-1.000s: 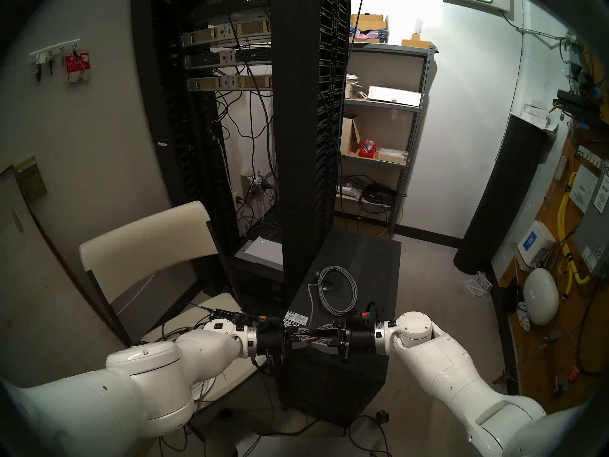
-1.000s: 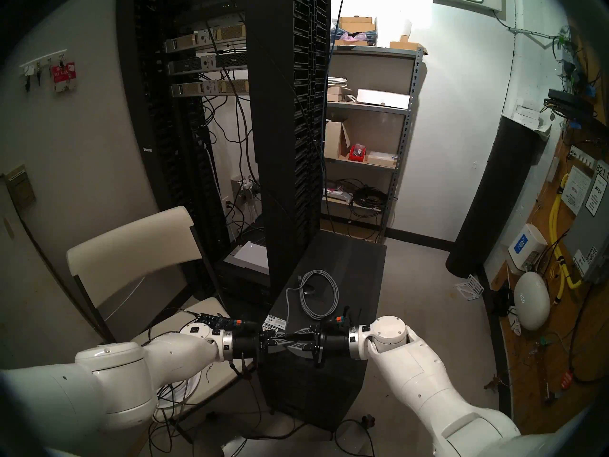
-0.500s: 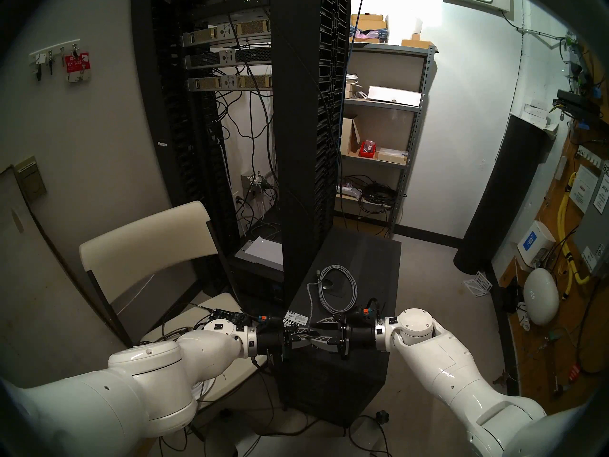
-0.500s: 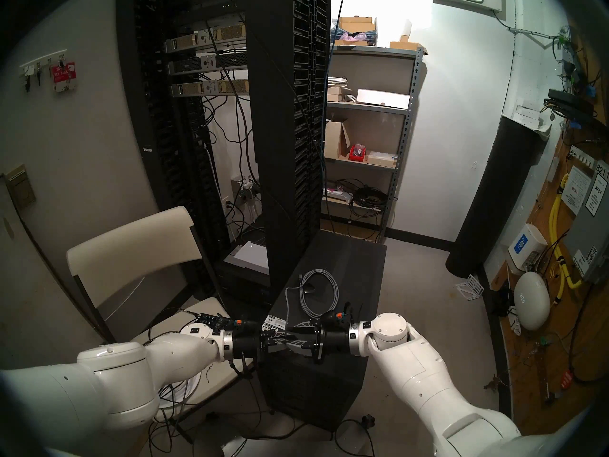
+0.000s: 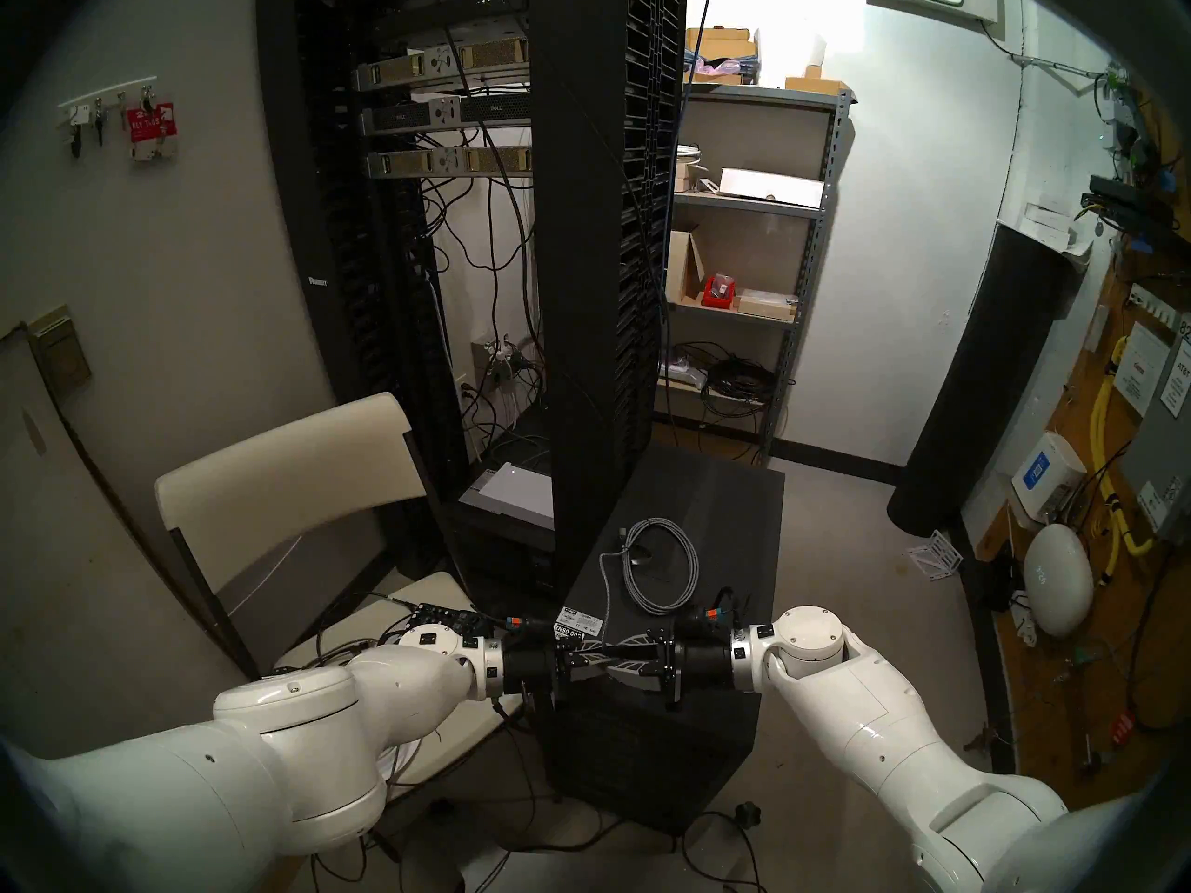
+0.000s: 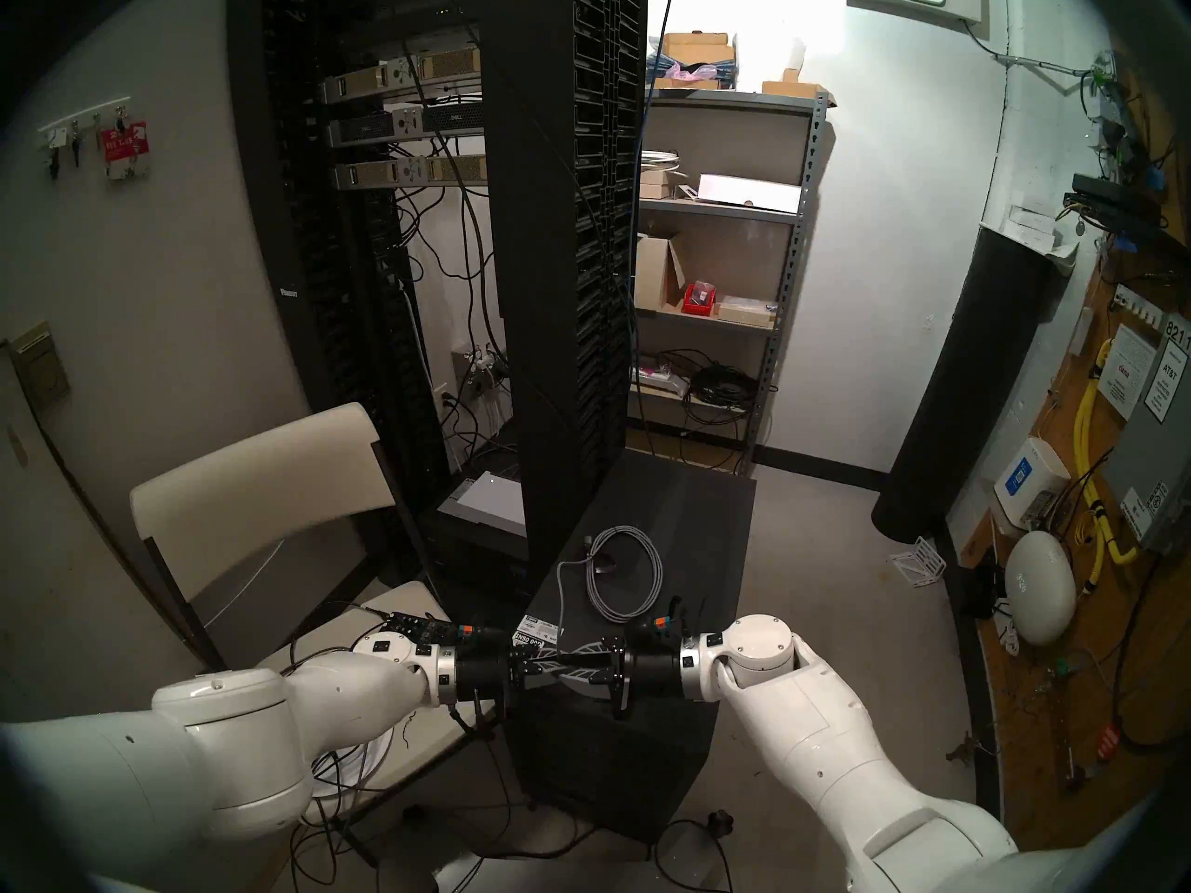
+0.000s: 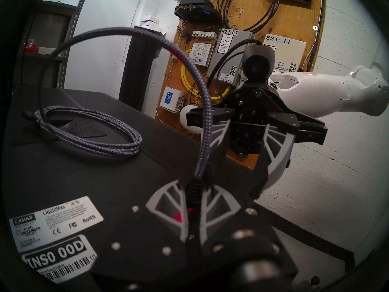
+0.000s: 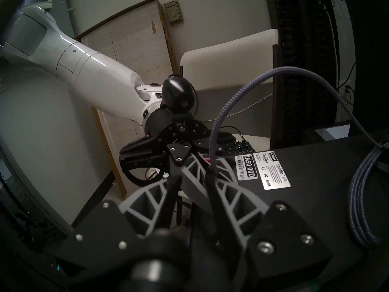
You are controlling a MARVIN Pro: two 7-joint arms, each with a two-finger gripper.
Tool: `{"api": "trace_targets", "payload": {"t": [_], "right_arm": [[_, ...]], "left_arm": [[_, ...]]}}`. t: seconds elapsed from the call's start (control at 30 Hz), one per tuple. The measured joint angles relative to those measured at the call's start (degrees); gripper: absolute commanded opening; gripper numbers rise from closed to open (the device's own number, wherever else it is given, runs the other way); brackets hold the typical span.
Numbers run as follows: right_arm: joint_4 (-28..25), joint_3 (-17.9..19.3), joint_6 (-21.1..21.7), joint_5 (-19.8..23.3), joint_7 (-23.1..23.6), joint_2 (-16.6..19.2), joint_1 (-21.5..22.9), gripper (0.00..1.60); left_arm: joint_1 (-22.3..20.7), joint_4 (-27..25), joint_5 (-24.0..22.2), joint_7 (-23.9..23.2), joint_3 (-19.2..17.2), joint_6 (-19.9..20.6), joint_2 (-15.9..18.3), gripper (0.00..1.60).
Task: Insert the cable into the workstation's USB slot
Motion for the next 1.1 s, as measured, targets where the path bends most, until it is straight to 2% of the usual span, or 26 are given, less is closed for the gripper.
{"api": "trace_targets", "payload": {"t": [0.4,0.77,0.97,1.03,1.1], "right_arm": [[0.08,0.05,-0.55,-0.15,-0.05,-0.18,0.25,0.78],[-3.12,2.31,0.12,0.09,-1.09,1.38,-1.65,0.80],[-3.55,2.74,0.79,0.05,-1.21,1.86,-2.17,0.84],[-3.30,2.74,0.76,-0.02,-1.21,1.76,-2.04,0.93],[-3.07,2.74,0.63,-0.05,-1.21,1.64,-1.92,0.95]], "left_arm": [[-0.01,-0.28,0.26,0.28,0.04,-0.25,0.01,0.00],[-0.02,-0.19,0.42,0.41,0.06,-0.34,-0.02,0.00],[-0.02,-0.13,0.46,0.43,0.06,-0.38,-0.04,0.00],[-0.02,-0.14,0.49,0.45,0.06,-0.43,-0.04,0.00],[-0.02,-0.18,0.52,0.48,0.06,-0.50,-0.04,0.00]]}}
